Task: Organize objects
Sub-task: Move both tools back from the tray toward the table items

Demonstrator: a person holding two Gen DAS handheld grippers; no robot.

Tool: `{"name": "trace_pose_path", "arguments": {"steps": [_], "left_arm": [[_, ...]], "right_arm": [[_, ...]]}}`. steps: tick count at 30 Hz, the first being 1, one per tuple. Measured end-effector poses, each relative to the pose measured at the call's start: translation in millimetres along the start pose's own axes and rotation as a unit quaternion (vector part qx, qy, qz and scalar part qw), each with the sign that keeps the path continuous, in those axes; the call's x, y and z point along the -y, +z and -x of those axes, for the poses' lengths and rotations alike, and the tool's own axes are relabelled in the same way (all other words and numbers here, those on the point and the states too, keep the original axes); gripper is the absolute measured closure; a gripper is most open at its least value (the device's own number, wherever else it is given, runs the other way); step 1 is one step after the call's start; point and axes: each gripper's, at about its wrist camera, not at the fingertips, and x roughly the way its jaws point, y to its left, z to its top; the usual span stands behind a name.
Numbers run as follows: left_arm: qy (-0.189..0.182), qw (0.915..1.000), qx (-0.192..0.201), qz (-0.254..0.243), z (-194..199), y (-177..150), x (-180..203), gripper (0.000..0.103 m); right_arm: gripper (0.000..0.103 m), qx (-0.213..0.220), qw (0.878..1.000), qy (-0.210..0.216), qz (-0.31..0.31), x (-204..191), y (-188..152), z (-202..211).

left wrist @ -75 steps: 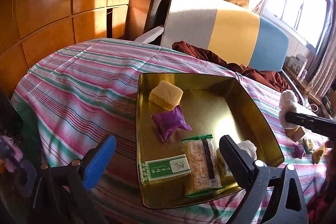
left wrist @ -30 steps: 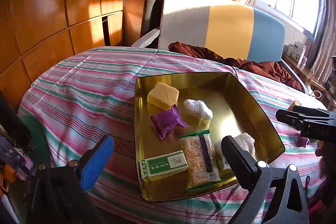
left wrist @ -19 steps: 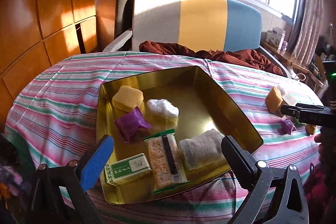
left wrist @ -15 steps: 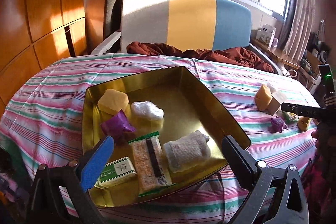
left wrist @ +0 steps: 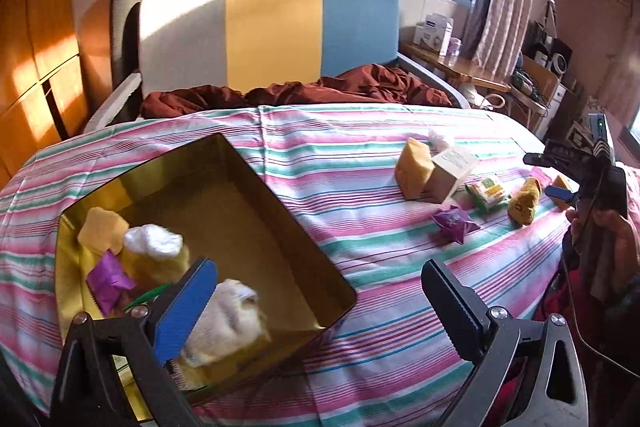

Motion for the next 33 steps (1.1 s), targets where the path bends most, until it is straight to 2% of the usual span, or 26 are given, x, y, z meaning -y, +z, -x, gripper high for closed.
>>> {"name": "trace_pose_path", "arguments": {"steps": [3,10,18,22,23,25,27,33], "left_arm": [[-0.017,0.9994,-0.014,-0.028,-19,6,28,0.000],[-0.039,0.9931,-0.047,-0.100,-66,13,81,0.000],[-0.084,0.9848,-0.075,-0.133,-110,21,117,0.001],[-0.092,0.9815,-0.083,-0.146,-130,28,129,0.002],[-0.092,0.9803,-0.086,-0.152,-136,29,132,0.004],[-0.093,0.9771,-0.091,-0.169,-145,30,141,0.024],[-0.094,0.9736,-0.090,-0.188,-152,30,150,0.027],[-0.103,0.9639,-0.093,-0.227,-173,29,169,0.028]], "right_arm": [[0.017,-0.010,1.000,0.018,-0.008,2,-1,-2],[0.017,-0.024,0.999,0.026,0.015,-7,-4,-6],[0.017,-0.029,0.999,0.024,0.009,-4,-4,-8],[0.017,-0.026,0.999,0.024,0.001,-2,-4,-7],[0.017,-0.025,0.999,0.024,-0.003,-1,-4,-6],[0.017,-0.024,0.999,0.024,-0.013,3,-3,-6],[0.017,-0.022,0.999,0.021,-0.024,6,-1,-7],[0.017,-0.021,0.998,0.023,-0.048,15,1,-8]]}}
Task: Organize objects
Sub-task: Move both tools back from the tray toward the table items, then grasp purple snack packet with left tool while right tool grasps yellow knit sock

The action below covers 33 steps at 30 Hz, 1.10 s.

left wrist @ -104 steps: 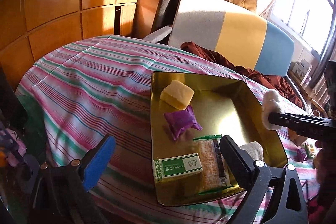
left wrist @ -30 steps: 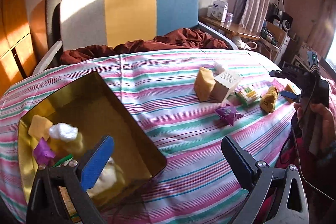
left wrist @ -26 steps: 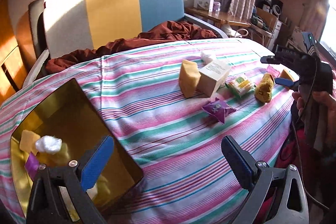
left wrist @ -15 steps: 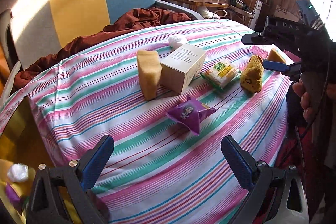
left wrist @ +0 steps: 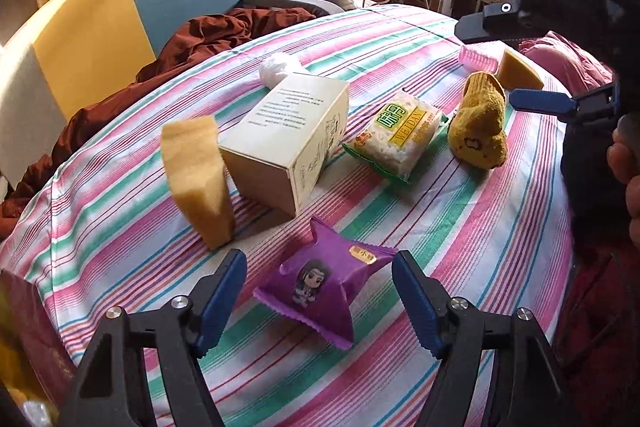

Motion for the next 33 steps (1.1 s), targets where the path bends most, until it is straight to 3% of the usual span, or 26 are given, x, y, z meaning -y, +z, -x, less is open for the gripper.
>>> {"name": "trace_pose_path", "arguments": {"steps": [2,3,11,20,33], "left_arm": [[-0.002,0.9999,-0.011,-0.007,-11,0,0,0.042],[-0.007,0.9997,-0.023,-0.005,-19,-1,0,0.057],[-0.025,0.9987,0.018,0.042,-20,-14,-8,0.058],[-0.007,0.9992,0.020,0.033,-22,-13,-2,0.058],[-0.014,0.9980,0.029,0.053,-22,-15,-7,0.057]], "right_arm": [[0.017,-0.003,1.000,0.001,-0.004,1,1,-1],[0.017,-0.004,1.000,0.000,-0.005,1,1,-2],[0.017,-0.006,1.000,-0.010,-0.007,2,1,-4],[0.017,-0.007,0.998,-0.049,-0.031,11,2,-7],[0.017,-0.050,0.995,-0.075,-0.039,13,0,-26]]}}
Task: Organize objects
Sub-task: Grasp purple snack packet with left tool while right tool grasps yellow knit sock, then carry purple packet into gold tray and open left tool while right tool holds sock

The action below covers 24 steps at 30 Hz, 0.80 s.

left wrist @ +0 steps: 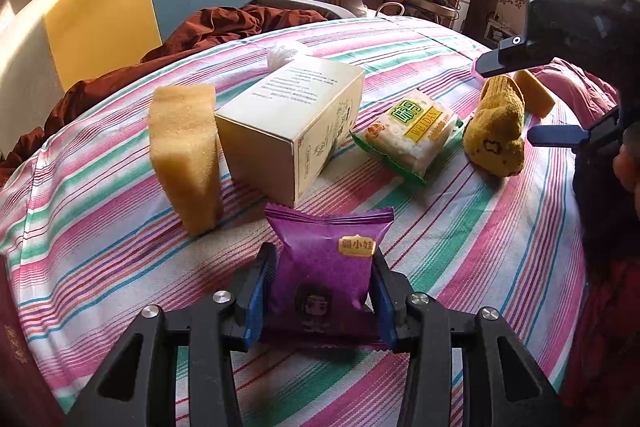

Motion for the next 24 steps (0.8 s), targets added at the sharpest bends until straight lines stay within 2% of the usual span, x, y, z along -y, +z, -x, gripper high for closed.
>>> {"name": "trace_pose_path", "arguments": {"steps": [4,8,14,15,16,19,24], "left_arm": [[0.000,1.0000,0.003,0.002,0,-1,-1,0.056],[0.005,0.9999,0.006,0.008,3,-3,-2,0.056],[-0.004,0.9995,0.008,0.029,13,-12,-9,0.058],[-0.003,0.9995,0.008,0.030,16,-15,-8,0.059],[-0.001,0.9995,0.008,0.031,19,-18,-8,0.061],[0.004,0.9994,0.010,0.034,30,-32,-7,0.062],[0.016,0.9991,0.022,0.032,56,-67,-1,0.062]], "right_arm": [[0.017,-0.017,1.000,-0.022,-0.001,0,0,-9],[0.017,-0.016,0.999,-0.037,0.005,-2,1,-14],[0.017,-0.033,0.999,-0.040,0.008,-2,3,-25],[0.021,-0.039,0.998,-0.039,0.010,-3,3,-29],[0.032,-0.045,0.998,-0.042,0.014,-4,3,-32],[0.052,-0.058,0.997,-0.052,0.027,-7,0,-37],[0.061,-0.040,0.995,-0.052,0.072,-22,-5,-30]]}}
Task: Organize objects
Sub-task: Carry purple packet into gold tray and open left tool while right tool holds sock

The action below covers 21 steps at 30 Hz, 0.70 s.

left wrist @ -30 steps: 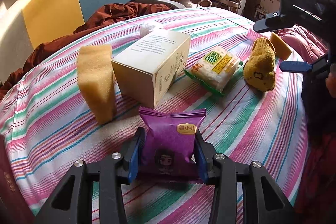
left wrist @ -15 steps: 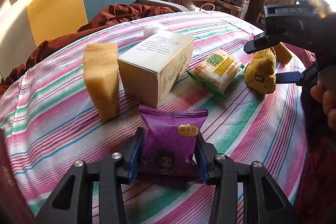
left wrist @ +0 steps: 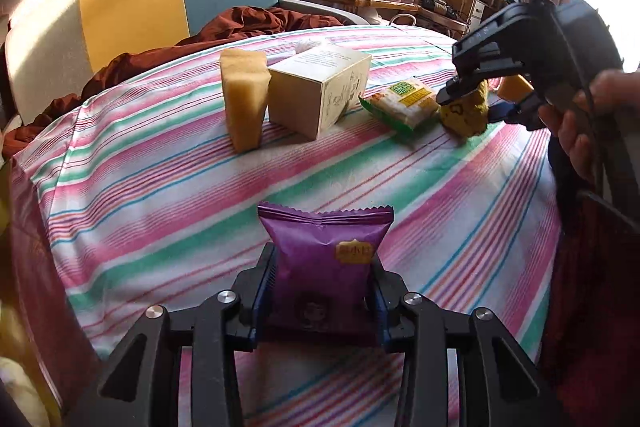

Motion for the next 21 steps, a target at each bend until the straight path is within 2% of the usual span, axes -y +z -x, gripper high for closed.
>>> {"name": "trace_pose_path", "arguments": {"steps": [5,9,16,21], "left_arm": [[-0.001,0.9998,0.015,0.015,18,-22,-2,0.063],[0.003,0.9997,0.015,0.016,18,-23,-1,0.063],[0.010,0.9997,0.011,0.018,25,-26,-1,0.063],[0.014,0.9998,0.006,0.009,35,-33,1,0.064]], "right_arm": [[0.061,0.062,0.996,0.044,0.045,-16,-5,28],[0.061,0.059,0.994,0.070,0.062,-23,-5,30],[0.061,0.037,0.996,0.053,0.062,-22,-5,21],[0.061,0.053,0.993,0.062,0.085,-30,-8,29]]}}
